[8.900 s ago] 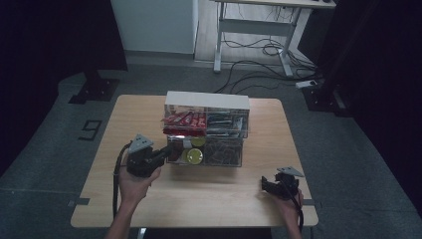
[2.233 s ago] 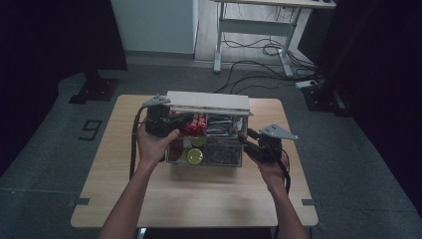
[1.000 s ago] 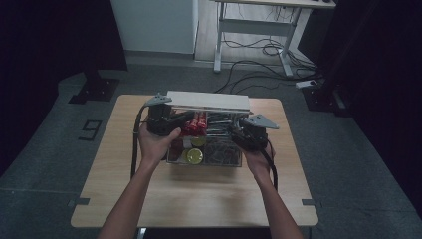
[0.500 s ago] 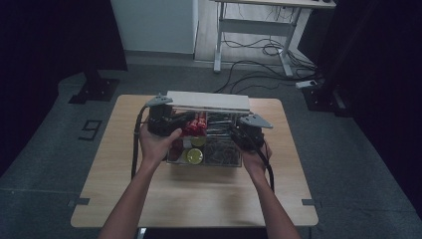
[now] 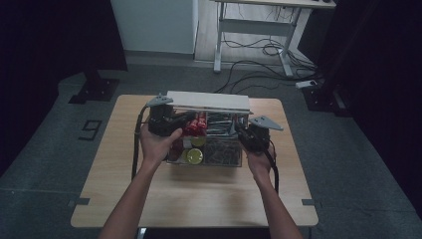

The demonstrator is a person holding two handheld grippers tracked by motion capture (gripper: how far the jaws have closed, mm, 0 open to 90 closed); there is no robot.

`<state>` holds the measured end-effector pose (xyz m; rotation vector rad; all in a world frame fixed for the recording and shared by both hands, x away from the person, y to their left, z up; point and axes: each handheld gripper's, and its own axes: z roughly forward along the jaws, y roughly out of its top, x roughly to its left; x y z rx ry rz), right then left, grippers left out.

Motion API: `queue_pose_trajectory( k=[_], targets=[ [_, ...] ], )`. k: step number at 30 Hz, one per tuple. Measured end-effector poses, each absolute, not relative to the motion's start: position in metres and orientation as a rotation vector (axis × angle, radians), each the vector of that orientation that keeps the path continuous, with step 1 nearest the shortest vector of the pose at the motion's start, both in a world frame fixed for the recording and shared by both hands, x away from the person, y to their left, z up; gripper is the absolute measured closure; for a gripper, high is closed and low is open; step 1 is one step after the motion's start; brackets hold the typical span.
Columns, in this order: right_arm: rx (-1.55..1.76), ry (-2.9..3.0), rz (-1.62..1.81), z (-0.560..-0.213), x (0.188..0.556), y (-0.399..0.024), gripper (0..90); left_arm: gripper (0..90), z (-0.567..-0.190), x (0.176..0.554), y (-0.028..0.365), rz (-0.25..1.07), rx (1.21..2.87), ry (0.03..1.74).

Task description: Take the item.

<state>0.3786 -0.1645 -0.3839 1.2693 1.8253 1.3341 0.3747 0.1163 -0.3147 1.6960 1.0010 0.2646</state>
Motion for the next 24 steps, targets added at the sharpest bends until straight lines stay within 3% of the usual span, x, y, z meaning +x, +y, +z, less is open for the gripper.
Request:
queue_pose_trajectory(
  k=[24],
  targets=[
    [1.178,1.724,1.556,-0.371,0.343,-0.19,87.4,90.0,-0.314,0.375,0.116,0.265,1.688,1.002]
  ],
)
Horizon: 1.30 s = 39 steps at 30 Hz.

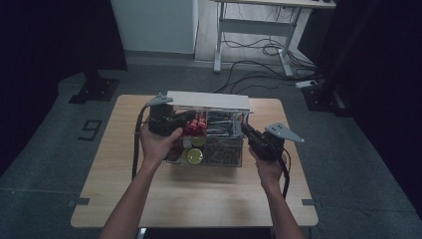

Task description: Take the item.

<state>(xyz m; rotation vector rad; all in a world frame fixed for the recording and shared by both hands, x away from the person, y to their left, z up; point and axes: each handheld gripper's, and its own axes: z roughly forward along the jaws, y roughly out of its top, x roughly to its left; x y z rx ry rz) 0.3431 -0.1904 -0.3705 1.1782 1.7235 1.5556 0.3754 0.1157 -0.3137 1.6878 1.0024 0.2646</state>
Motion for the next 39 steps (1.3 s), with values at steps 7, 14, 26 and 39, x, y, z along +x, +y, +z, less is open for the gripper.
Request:
queue_pose_trajectory(
  k=[7,14,26,39],
  targets=[
    [1.159,1.701,1.568,-0.37,0.336,-0.195,87.6,90.0,-0.314,0.375,0.116,0.265,1.689,1.004],
    [1.139,1.687,1.587,-0.37,0.328,-0.201,87.7,90.0,-0.313,0.375,0.115,0.264,1.684,1.001],
    [1.141,1.642,1.604,-0.371,0.316,-0.217,87.9,90.0,-0.314,0.375,0.113,0.262,1.687,1.002],
    [1.146,1.586,1.625,-0.368,0.305,-0.236,88.0,90.0,-0.314,0.376,0.113,0.268,1.689,1.006]
  ],
)
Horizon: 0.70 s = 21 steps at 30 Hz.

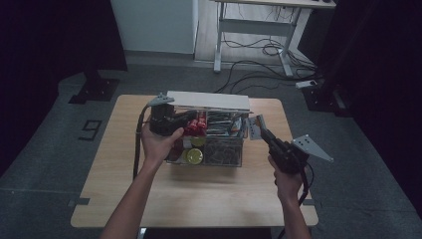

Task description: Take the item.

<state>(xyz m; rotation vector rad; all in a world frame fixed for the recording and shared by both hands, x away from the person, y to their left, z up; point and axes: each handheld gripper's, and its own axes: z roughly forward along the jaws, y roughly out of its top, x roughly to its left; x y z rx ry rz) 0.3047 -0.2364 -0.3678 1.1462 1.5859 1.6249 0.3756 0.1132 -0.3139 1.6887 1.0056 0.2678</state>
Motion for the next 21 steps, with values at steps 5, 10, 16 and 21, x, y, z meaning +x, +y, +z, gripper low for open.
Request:
queue_pose_trajectory(
  k=[5,10,16,21],
  targets=[
    [1.156,1.575,1.618,-0.371,0.301,-0.244,88.0,90.0,-0.314,0.376,0.113,0.269,1.691,1.006],
    [1.173,1.563,1.606,-0.375,0.298,-0.254,88.0,90.0,-0.313,0.376,0.113,0.269,1.696,1.004],
    [1.184,1.555,1.592,-0.38,0.296,-0.261,88.0,90.0,-0.313,0.375,0.112,0.27,1.697,1.005],
    [1.198,1.553,1.571,-0.386,0.295,-0.266,88.0,90.0,-0.313,0.375,0.112,0.27,1.697,1.004]
  ],
)
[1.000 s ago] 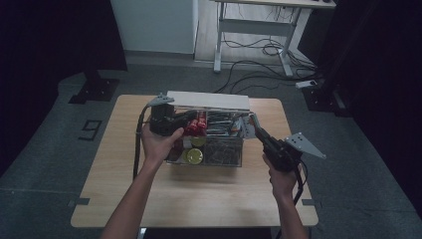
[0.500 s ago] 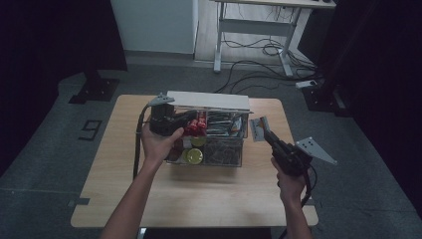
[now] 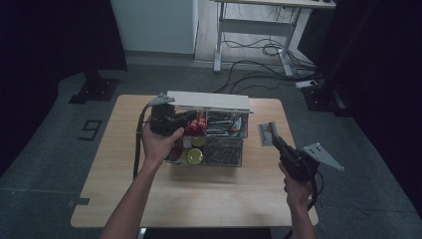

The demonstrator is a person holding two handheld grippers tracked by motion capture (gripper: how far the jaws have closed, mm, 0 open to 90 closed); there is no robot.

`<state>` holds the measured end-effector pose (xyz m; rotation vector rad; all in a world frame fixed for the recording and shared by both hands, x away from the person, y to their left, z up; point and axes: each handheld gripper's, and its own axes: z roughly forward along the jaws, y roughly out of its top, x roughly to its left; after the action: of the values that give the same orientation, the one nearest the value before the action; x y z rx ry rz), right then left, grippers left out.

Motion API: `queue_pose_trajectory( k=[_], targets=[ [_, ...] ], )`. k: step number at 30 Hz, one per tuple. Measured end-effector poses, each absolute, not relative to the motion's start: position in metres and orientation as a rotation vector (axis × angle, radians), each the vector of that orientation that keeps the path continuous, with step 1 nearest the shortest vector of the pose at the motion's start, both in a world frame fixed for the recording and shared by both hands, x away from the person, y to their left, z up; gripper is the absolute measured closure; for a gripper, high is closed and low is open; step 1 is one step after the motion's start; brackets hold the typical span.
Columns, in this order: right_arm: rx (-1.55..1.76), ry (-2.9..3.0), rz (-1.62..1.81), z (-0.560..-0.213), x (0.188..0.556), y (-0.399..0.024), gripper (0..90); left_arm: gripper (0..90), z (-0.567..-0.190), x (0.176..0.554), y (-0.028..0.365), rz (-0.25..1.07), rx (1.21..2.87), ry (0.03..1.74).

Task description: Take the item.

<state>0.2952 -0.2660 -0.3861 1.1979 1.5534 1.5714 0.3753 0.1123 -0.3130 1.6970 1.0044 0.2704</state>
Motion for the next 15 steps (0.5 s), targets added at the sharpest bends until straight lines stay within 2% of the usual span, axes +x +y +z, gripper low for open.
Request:
queue_pose_trajectory(
  k=[15],
  targets=[
    [1.272,1.566,1.53,-0.412,0.293,-0.28,88.0,90.0,-0.312,0.375,0.111,0.274,1.702,1.003]
  ],
)
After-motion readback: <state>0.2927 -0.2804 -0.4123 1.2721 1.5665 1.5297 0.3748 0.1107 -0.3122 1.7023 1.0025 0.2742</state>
